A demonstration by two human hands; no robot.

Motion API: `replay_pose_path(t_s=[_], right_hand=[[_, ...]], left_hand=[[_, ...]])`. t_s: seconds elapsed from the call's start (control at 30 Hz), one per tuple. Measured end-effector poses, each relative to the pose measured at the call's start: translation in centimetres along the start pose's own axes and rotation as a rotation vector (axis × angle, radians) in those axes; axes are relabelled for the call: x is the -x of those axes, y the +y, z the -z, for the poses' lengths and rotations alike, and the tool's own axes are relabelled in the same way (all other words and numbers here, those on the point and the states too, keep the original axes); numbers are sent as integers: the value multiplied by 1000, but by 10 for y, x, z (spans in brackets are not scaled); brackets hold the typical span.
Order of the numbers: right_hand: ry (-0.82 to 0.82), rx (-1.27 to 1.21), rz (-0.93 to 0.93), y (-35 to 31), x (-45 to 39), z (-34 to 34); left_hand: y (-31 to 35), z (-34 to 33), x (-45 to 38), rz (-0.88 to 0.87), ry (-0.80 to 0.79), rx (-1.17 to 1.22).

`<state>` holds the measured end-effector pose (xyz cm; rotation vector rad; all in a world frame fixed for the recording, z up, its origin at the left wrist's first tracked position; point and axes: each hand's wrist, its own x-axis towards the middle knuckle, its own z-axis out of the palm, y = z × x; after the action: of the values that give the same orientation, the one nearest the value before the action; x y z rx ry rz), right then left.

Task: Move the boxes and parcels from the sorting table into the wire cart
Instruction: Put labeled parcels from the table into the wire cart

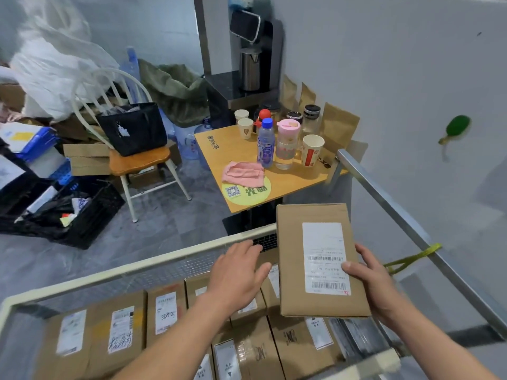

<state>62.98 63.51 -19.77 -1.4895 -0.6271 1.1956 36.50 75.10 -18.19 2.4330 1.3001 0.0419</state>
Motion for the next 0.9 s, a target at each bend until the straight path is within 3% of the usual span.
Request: replay_pose_path(t_s=[0.27, 0.7, 0.9], right_hand=[[-30, 27, -136, 52, -52, -3], [2, 167, -449, 166, -135, 31], [-4, 329, -525, 187, -186, 49]], left_hand=[[-6, -50, -19, 103, -102, 237], [-3, -194, -67, 327, -298, 558], [3, -255, -117, 555, -340, 864]])
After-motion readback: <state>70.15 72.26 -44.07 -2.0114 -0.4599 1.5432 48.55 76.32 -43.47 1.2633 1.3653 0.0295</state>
